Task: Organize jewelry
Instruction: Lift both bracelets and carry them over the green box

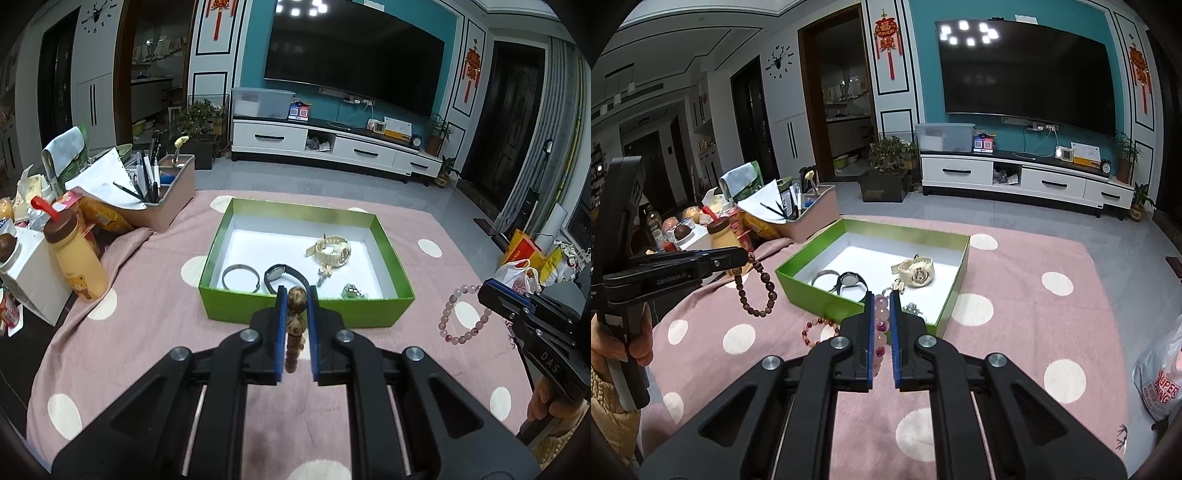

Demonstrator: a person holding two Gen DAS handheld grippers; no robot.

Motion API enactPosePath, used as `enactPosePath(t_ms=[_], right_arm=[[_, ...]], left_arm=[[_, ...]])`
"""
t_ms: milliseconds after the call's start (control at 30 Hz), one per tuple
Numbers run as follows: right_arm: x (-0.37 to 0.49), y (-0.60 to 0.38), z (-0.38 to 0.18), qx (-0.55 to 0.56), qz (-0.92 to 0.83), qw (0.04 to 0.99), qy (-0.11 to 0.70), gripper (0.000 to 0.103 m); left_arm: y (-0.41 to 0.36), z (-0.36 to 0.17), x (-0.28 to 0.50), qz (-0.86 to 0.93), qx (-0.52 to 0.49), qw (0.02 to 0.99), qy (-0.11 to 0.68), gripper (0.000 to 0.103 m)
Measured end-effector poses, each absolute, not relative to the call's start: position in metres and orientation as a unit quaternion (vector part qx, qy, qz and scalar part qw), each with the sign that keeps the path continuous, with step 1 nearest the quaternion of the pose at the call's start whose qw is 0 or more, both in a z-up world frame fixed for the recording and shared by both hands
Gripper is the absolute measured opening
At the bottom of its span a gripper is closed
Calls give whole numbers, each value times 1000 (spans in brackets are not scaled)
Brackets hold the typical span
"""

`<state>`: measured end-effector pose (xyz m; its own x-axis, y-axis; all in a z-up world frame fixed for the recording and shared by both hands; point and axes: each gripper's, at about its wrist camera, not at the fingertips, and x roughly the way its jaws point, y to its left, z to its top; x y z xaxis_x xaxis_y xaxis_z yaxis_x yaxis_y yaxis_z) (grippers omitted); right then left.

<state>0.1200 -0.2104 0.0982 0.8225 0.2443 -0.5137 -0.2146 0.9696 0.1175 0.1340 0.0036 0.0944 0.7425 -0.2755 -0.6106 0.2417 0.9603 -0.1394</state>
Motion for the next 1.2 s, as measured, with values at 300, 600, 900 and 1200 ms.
enactPosePath(t_ms=[300, 600, 900, 1200], right_arm=[[143, -213, 103, 27, 116, 956, 267, 7], [162, -209, 105, 21, 116, 957, 265, 7], [180, -212, 101, 19, 111, 956, 271, 7], [196, -215, 94, 18, 112, 954, 277, 7]], left_arm=[[-6, 96, 166, -132, -17, 934, 331, 10], [-17, 92, 189, -136, -10, 933, 333, 10], [-31, 87, 208, -141, 6, 931, 338, 10], [-47, 85, 225, -142, 21, 930, 339, 10]])
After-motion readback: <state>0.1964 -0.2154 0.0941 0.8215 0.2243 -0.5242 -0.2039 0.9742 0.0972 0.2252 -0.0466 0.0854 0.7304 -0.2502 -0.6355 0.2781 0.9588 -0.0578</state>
